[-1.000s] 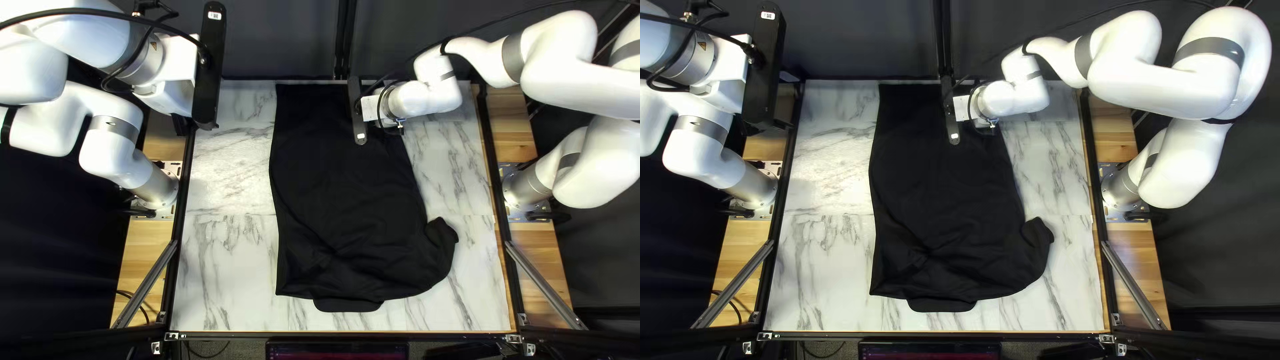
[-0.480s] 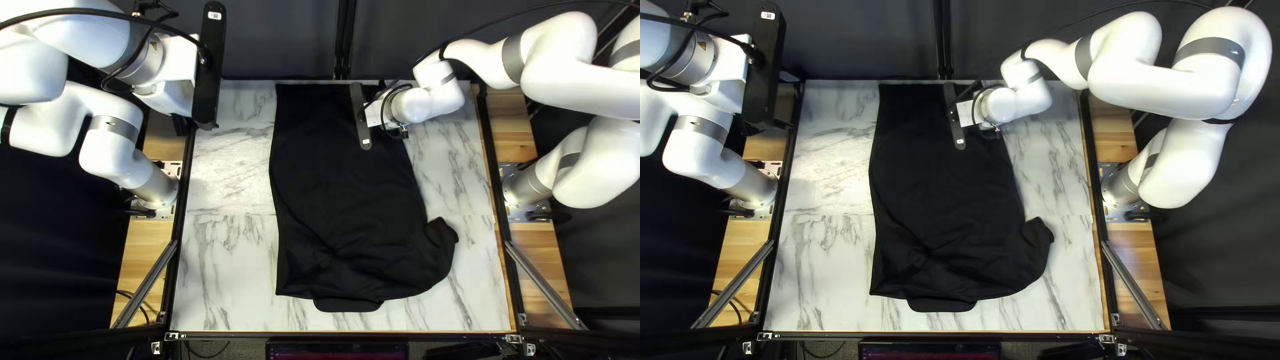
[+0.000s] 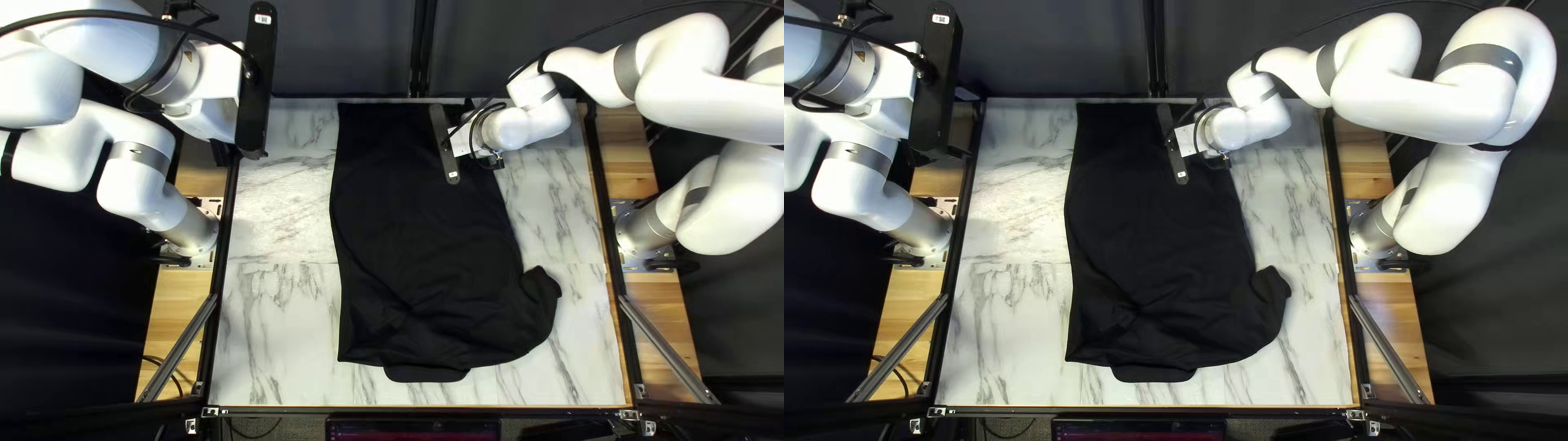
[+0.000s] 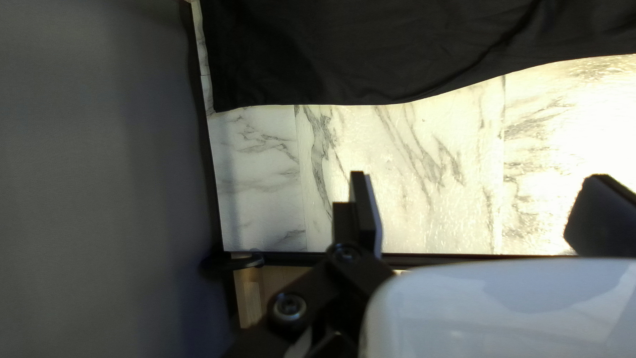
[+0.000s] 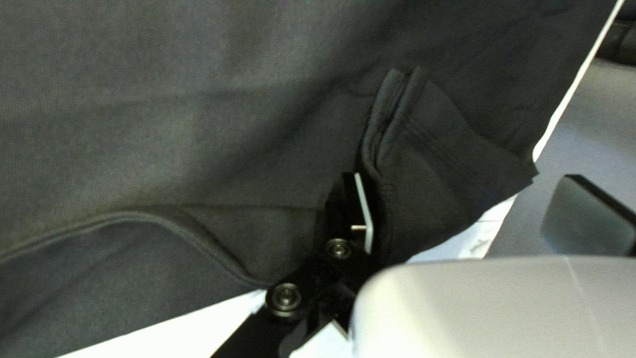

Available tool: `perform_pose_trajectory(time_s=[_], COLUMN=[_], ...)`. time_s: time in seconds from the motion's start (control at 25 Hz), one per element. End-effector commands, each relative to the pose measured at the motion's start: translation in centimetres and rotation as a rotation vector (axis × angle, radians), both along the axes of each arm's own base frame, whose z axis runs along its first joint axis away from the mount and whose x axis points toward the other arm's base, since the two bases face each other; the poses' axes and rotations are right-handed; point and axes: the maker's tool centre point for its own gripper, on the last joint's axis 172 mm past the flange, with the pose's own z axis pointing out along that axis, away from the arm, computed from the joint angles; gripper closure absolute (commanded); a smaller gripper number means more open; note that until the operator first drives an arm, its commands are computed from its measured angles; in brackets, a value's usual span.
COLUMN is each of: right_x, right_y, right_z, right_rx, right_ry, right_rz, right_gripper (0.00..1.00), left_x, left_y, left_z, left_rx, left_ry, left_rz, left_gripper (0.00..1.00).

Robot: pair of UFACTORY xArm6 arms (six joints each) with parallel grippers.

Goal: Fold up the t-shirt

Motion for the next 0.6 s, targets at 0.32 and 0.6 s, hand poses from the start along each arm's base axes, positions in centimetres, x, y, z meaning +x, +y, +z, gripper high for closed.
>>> perform_pose_trajectory(time_s=[0.32,0.6], right_x=[0.6,1.2], right_y=[-1.5,-2.1], right_z=[0.5,0.5], right_rx=[0.000,0.021], right_ry=[-0.006,-0.037], right_rz=[0.009,0.007], right_gripper=[0.00,0.00], left_x=[0.0,0.0], left_y=[0.0,0.0], left_z=[0.0,0.0], left_rx=[0.000,0.000], left_ry=[0.000,0.000], left_rz=[0.000,0.000], left_gripper=[0.00,0.00])
